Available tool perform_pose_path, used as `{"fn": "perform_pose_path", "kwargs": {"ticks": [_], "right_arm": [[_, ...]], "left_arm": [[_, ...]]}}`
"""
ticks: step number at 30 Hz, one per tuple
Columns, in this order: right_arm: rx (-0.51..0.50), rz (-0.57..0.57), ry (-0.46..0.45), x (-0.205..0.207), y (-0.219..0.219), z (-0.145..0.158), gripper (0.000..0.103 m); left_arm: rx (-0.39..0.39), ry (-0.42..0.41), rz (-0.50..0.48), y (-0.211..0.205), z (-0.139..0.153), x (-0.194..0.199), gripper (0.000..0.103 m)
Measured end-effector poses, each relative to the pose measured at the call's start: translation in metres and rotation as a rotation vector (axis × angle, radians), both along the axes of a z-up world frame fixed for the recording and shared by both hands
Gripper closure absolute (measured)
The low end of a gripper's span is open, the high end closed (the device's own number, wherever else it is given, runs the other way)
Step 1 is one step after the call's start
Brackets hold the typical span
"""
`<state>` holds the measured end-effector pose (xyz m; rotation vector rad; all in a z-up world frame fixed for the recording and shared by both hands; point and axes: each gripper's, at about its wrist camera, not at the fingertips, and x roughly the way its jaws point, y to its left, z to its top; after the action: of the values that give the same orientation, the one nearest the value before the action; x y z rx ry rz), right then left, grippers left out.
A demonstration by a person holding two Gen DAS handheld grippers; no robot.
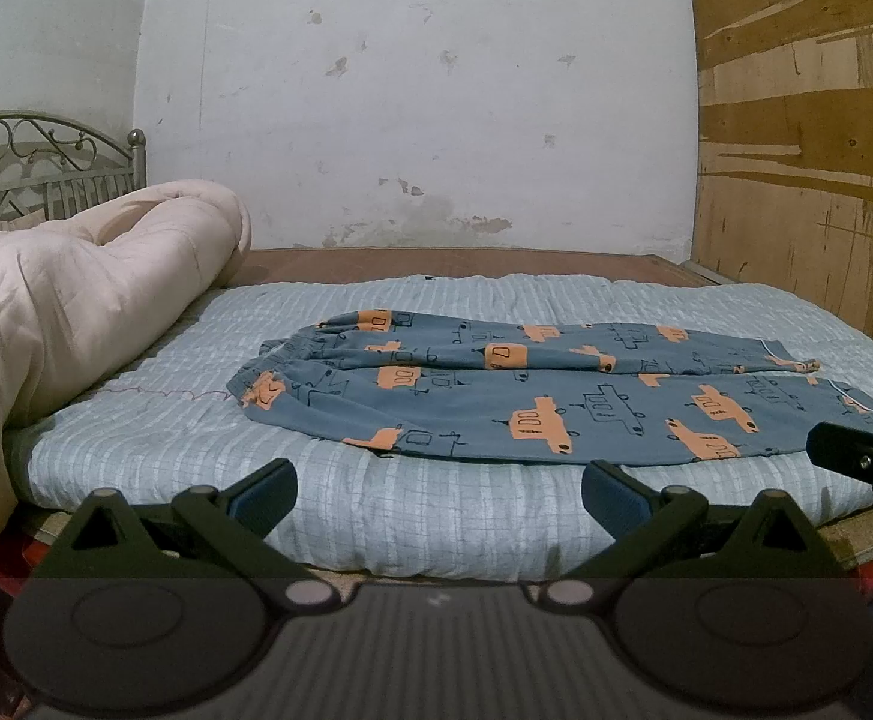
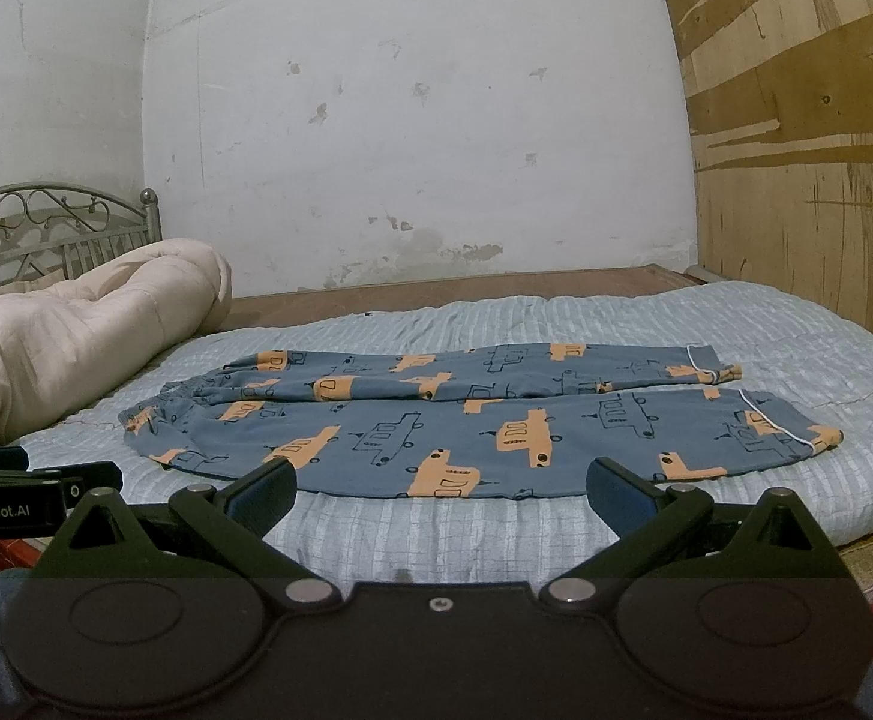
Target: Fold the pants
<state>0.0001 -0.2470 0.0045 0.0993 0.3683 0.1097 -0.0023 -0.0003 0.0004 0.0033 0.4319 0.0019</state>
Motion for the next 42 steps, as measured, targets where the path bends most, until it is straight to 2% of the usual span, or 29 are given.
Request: {"fn": "perform_pose_path", "kwargs": {"ticks": [15, 23, 28, 35, 42], "right_arm": [[-0.002, 0.0, 0.0, 0.0, 0.0, 0.0, 0.001], [-0.003, 0.002, 0.006, 0.0, 0.001, 0.0, 0.001], [-0.011, 0.009, 0.024, 0.001, 0.001, -0.002, 0.001], [-0.013, 0.016, 0.051, 0.008, 0.003, -0.006, 0.001], [-0.011, 0.038, 0.094, 0.02, 0.004, -0.007, 0.001]], "left_arm": [[-0.001, 0.002, -0.002, -0.001, 0.0, 0.0, 0.001], [-0.009, 0.03, -0.004, -0.004, 0.0, 0.004, 0.001], [-0.045, 0.075, -0.001, 0.002, -0.004, 0.01, 0.001], [-0.053, 0.125, 0.007, 0.005, -0.009, 0.018, 0.001], [-0.084, 0.228, 0.006, 0.008, -0.013, 0.036, 0.001]]}}
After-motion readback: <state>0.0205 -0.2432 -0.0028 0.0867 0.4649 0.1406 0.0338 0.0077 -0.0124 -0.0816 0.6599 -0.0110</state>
